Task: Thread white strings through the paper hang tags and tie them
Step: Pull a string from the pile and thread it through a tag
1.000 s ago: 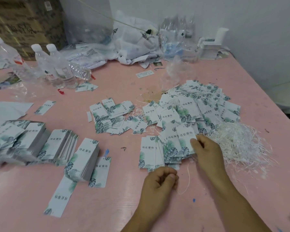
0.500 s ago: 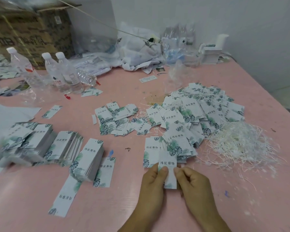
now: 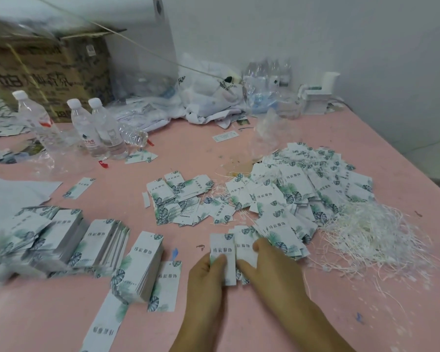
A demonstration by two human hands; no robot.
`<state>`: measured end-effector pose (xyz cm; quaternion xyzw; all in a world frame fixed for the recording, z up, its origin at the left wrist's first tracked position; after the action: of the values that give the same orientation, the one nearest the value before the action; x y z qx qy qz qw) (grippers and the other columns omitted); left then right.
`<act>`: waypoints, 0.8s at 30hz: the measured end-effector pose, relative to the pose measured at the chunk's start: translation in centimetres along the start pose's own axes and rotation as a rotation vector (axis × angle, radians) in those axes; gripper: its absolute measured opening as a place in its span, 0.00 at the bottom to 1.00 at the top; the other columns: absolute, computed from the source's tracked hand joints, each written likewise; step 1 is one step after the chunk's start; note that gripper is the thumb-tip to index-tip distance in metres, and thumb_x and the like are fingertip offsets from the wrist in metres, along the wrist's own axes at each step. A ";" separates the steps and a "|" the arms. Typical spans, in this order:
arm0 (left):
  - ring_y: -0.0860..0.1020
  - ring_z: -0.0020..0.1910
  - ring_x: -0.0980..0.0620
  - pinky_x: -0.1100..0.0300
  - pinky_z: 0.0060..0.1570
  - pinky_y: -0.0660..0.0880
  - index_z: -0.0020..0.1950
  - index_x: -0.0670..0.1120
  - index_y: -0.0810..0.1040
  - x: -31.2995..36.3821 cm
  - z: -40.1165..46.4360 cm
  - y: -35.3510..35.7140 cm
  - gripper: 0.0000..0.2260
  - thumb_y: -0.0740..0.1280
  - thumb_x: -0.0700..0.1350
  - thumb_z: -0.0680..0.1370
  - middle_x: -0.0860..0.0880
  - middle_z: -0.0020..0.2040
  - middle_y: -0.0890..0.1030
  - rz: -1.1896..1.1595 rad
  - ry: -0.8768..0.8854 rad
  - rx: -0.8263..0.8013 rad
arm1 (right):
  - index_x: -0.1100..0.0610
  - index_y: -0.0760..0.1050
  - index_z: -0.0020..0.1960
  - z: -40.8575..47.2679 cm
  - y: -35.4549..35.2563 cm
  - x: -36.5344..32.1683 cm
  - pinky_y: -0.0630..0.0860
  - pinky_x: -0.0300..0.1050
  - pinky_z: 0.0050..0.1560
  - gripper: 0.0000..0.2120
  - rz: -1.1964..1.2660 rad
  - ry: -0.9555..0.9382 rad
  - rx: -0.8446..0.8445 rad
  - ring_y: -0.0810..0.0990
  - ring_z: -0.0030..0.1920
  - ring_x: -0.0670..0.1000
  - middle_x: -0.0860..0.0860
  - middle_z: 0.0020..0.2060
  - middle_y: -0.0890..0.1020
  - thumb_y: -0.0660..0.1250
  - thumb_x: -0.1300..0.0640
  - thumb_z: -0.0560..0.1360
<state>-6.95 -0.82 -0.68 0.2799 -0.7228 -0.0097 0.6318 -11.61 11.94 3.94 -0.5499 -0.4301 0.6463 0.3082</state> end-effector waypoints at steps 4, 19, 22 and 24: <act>0.83 0.55 0.40 0.37 0.58 0.77 0.59 0.48 0.83 -1.1 0.3 -0.6 0.16 0.68 0.50 0.73 0.43 0.55 0.85 0.136 0.080 -0.049 | 0.44 0.68 0.55 -0.4 0.2 0.6 0.71 0.45 0.43 0.18 0.104 0.049 -0.027 0.79 0.50 0.46 0.42 0.45 0.79 0.63 0.35 0.71; 0.83 0.49 0.34 0.43 0.46 0.82 0.62 0.40 0.80 0.4 -2.2 3.0 0.16 0.64 0.38 0.75 0.30 0.55 0.81 -0.423 -0.107 -0.110 | 0.47 0.81 0.43 -3.9 -3.2 3.5 0.66 0.38 0.24 0.08 1.045 0.095 0.019 0.71 0.26 0.45 0.48 0.27 0.78 0.64 0.52 0.78; 0.77 0.62 0.31 0.35 0.63 0.72 0.68 0.37 0.74 -0.5 -3.0 5.8 0.21 0.65 0.45 0.76 0.31 0.63 0.78 -0.490 -0.287 -0.158 | 0.47 0.82 0.40 -4.8 -2.7 4.5 0.69 0.35 0.28 0.09 0.929 0.061 -0.062 0.76 0.28 0.45 0.55 0.29 0.82 0.68 0.57 0.77; 0.78 0.61 0.32 0.38 0.60 0.75 0.67 0.37 0.75 -0.7 -3.5 7.3 0.23 0.64 0.47 0.75 0.32 0.63 0.78 -0.508 -0.349 -0.179 | 0.45 0.78 0.33 -4.9 -2.6 5.2 0.67 0.30 0.27 0.14 0.861 0.060 -0.008 0.72 0.25 0.39 0.48 0.24 0.79 0.69 0.57 0.77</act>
<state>-6.57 6.80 2.09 0.3887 -0.7235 -0.2786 0.4978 -8.06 18.73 3.80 -0.6989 -0.1546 0.6980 0.0208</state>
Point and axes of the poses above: each hand's wrist, its own z-axis towards the middle knuckle, its own y-axis out of the palm, x = y × z, the point moved 3 cm from there along z, towards the middle knuckle
